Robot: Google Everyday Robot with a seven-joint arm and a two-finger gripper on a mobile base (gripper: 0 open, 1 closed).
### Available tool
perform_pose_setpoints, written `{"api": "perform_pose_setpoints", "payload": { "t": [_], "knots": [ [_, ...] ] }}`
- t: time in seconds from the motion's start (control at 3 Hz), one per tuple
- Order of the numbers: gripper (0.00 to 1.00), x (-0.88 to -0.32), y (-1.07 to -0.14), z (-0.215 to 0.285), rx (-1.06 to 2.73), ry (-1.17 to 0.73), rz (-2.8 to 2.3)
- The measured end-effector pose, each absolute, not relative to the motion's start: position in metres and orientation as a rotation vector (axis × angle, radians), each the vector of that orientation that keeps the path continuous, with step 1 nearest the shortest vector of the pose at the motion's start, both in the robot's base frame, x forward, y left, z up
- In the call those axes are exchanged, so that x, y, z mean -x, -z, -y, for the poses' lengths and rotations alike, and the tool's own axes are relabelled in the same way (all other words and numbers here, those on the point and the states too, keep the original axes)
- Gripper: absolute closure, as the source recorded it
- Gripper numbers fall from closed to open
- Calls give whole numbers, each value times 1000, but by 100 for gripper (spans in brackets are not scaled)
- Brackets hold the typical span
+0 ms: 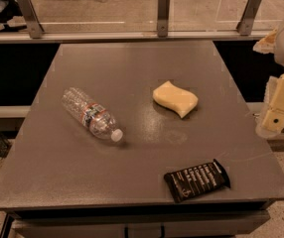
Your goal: Pick sponge
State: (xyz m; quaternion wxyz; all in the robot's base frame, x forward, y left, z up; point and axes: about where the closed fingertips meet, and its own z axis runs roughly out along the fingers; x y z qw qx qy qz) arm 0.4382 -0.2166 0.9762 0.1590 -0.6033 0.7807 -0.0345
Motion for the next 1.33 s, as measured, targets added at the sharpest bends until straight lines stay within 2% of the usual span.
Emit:
{"api": "perform_pose_setpoints", "payload": {
  "t": [0.33,1.33],
  "knots": [
    [0,-447,-973,205,1733,118,-2227],
    [0,-515,-900,101,1844,21,-2204]
  ]
}}
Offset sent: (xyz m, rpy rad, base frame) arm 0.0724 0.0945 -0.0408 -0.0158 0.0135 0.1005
